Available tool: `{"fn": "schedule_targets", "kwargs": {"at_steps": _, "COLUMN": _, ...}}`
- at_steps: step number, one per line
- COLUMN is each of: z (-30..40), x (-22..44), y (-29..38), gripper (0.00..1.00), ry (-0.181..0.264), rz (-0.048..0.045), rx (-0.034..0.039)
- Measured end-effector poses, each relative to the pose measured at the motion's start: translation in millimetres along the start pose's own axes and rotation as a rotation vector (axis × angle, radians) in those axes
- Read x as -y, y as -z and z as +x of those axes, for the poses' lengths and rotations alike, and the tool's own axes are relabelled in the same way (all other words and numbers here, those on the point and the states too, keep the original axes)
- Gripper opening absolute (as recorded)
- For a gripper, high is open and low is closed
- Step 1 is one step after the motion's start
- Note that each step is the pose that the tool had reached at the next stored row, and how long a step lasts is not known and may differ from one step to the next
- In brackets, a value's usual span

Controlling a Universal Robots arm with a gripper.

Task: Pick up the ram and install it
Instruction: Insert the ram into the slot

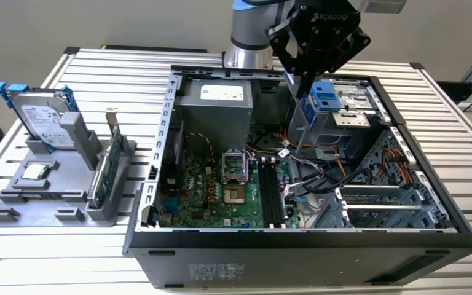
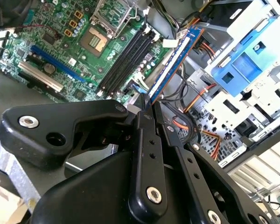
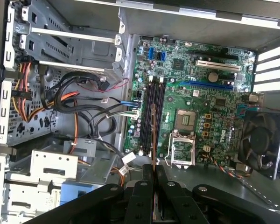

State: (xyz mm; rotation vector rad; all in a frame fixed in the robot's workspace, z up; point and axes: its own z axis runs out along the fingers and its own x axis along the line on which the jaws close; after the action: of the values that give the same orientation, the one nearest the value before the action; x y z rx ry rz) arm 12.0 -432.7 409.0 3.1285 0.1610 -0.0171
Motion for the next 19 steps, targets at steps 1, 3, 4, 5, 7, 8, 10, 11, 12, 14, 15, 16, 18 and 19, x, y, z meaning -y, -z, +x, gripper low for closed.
{"fn": "schedule_targets", "kwargs": {"at_steps": 1, "z": 0.2, "x": 0.0, "y": -1.0, "gripper": 0.00, "ry": 0.000, "rz": 0.0001, "rx": -0.0001}}
{"fn": "schedule_targets", "kwargs": {"at_steps": 3, "z": 0.5, "x": 0.0, "y": -2.8, "gripper": 0.00, "ry": -0.003, "rz": 0.0001, "rx": 0.0000}}
{"fn": "schedule_targets", "kwargs": {"at_steps": 4, "z": 0.6, "x": -0.1, "y": -3.6, "gripper": 0.00, "ry": -0.007, "rz": 0.0001, "rx": 0.0001}}
{"fn": "schedule_targets", "kwargs": {"at_steps": 5, "z": 0.7, "x": -0.1, "y": -4.4, "gripper": 0.00, "ry": -0.012, "rz": 0.0002, "rx": 0.0001}}
{"fn": "schedule_targets", "kwargs": {"at_steps": 7, "z": 1.0, "x": -0.2, "y": -5.8, "gripper": 0.00, "ry": -0.023, "rz": 0.0002, "rx": 0.0002}}
{"fn": "schedule_targets", "kwargs": {"at_steps": 8, "z": 1.1, "x": -0.2, "y": -6.3, "gripper": 0.00, "ry": -0.027, "rz": 0.0002, "rx": 0.0003}}
{"fn": "schedule_targets", "kwargs": {"at_steps": 10, "z": 1.3, "x": -0.2, "y": -7.1, "gripper": 0.00, "ry": -0.032, "rz": 0.0003, "rx": 0.0003}}
{"fn": "schedule_targets", "kwargs": {"at_steps": 11, "z": 1.4, "x": -0.2, "y": -7.4, "gripper": 0.00, "ry": -0.034, "rz": 0.0004, "rx": 0.0003}}
{"fn": "schedule_targets", "kwargs": {"at_steps": 12, "z": 1.5, "x": -0.2, "y": -7.7, "gripper": 0.00, "ry": -0.035, "rz": 0.0003, "rx": 0.0003}}
{"fn": "schedule_targets", "kwargs": {"at_steps": 14, "z": 1.8, "x": -0.3, "y": -8.4, "gripper": 0.00, "ry": -0.037, "rz": 0.0004, "rx": 0.0003}}
{"fn": "schedule_targets", "kwargs": {"at_steps": 15, "z": 1.9, "x": -0.2, "y": -8.7, "gripper": 0.00, "ry": -0.038, "rz": 0.0004, "rx": 0.0003}}
{"fn": "schedule_targets", "kwargs": {"at_steps": 16, "z": 2.0, "x": -0.3, "y": -9.0, "gripper": 0.00, "ry": -0.039, "rz": 0.0004, "rx": 0.0003}}
{"fn": "schedule_targets", "kwargs": {"at_steps": 18, "z": 2.2, "x": -0.3, "y": -9.6, "gripper": 0.00, "ry": -0.040, "rz": 0.0005, "rx": 0.0003}}
{"fn": "schedule_targets", "kwargs": {"at_steps": 19, "z": 2.3, "x": -0.3, "y": -10.0, "gripper": 0.00, "ry": -0.040, "rz": 0.0004, "rx": 0.0003}}
